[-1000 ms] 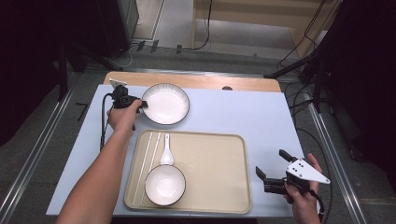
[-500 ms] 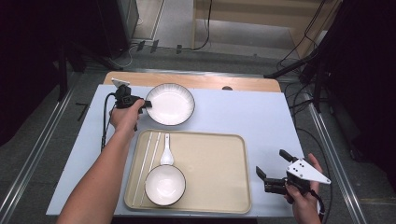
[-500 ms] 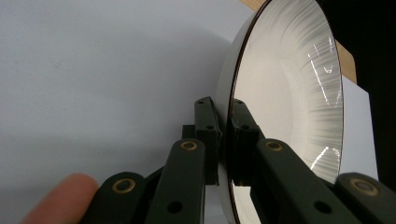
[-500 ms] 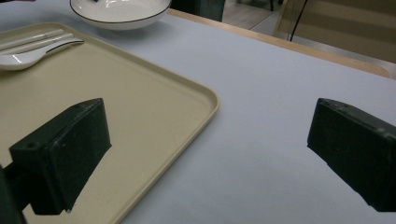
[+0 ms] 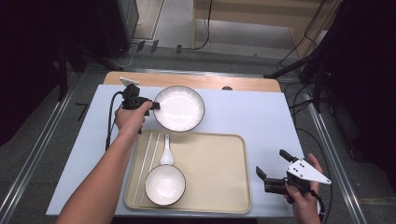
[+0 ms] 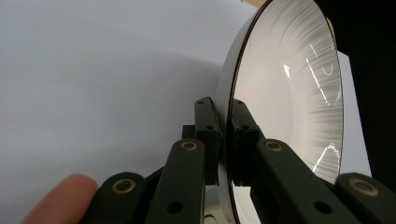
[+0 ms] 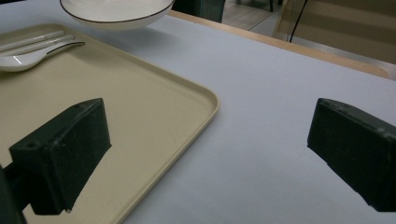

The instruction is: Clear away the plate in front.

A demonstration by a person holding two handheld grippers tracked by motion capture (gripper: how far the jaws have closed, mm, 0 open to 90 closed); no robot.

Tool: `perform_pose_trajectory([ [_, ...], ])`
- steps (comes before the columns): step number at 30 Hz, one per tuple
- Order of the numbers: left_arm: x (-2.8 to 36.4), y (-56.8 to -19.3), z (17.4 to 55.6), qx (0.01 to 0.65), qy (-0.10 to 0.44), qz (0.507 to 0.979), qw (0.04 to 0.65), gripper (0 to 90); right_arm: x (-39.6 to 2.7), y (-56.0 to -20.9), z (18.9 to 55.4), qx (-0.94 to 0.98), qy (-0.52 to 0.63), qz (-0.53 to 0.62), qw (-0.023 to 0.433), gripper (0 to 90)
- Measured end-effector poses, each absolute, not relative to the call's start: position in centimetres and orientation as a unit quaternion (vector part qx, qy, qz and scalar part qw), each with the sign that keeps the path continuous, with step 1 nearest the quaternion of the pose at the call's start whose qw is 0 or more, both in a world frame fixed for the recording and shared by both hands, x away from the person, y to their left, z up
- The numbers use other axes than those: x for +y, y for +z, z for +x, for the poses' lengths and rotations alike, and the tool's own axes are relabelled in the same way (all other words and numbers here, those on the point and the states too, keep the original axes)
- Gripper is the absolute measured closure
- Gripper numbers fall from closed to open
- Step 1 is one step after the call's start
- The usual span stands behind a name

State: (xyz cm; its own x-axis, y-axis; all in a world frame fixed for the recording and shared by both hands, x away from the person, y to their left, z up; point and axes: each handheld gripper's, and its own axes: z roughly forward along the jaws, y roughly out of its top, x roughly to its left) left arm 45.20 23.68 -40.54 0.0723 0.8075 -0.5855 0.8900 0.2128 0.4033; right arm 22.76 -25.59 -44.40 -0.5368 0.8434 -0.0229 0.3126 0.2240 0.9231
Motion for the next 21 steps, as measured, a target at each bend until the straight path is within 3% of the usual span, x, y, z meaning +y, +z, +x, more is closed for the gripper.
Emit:
perform_pose_trajectory([
  [21, 20.7, -40.5, 41.3, 0.624, -0.096, 0.671, 0.388, 85.5, -25.3, -44.2, 22.7, 0.729, 0.485, 0.395, 0.277, 0.0],
])
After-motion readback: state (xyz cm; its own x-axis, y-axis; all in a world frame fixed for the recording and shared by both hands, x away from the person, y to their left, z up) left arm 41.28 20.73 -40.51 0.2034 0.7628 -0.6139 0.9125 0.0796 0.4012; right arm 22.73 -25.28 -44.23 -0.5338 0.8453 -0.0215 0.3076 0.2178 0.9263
